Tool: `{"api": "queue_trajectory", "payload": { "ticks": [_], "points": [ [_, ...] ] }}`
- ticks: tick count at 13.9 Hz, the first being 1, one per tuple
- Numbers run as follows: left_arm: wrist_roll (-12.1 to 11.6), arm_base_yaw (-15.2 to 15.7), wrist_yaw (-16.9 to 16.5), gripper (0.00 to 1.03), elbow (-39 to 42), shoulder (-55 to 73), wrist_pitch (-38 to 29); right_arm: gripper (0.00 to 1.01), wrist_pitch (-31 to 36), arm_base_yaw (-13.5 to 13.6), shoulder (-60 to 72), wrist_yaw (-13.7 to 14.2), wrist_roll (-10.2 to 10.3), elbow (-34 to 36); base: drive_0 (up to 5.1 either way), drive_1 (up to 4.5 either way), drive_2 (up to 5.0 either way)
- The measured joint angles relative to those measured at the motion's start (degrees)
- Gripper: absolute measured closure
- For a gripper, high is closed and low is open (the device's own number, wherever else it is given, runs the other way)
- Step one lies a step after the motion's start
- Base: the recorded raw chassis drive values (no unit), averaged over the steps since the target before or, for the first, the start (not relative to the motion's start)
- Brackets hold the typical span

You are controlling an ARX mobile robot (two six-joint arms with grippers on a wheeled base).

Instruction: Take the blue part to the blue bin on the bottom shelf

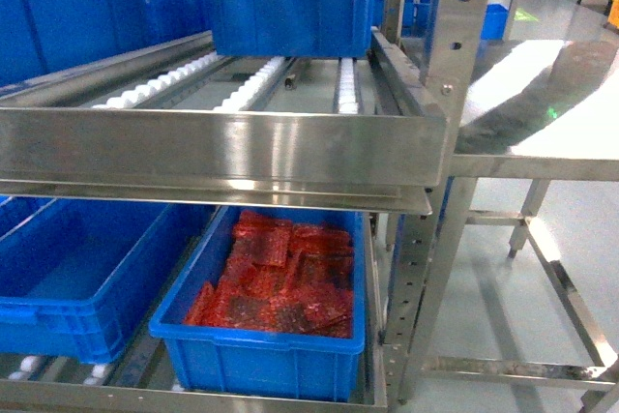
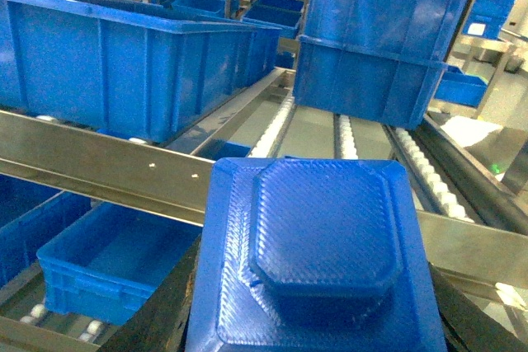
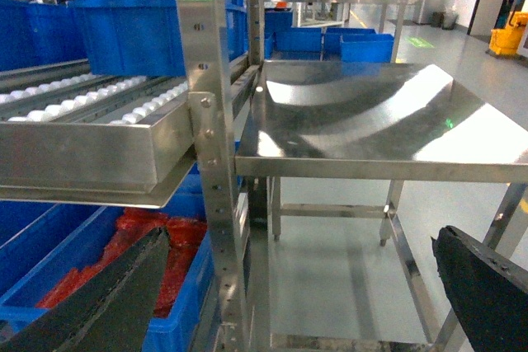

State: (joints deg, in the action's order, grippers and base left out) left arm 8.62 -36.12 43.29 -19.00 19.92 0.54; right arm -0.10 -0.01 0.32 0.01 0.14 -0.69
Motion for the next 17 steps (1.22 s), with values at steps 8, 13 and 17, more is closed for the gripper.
{"api": "queue_trajectory", "payload": {
  "ticks": [8,13,17],
  "points": [
    [0.0,0.0,0.0,0.6,0.0,0.1,0.2,0.03,-0.3,0.0,0.0,0.0,0.0,0.0,-5.1,2.33,2.3],
    [0.0,0.0,0.0,0.6,0.0,0.1,0.2,0.03,-0.2,0.0,0.0,0.0,0.0,0.0,-5.1,2.33,2.3],
    [0.0,0.0,0.3,0.6,0.0,-0.2,0.1,0.03,-0.1,0.0,0.0,-0.2,0.0,0.0,-1.3,0.58,0.6]
  ]
}}
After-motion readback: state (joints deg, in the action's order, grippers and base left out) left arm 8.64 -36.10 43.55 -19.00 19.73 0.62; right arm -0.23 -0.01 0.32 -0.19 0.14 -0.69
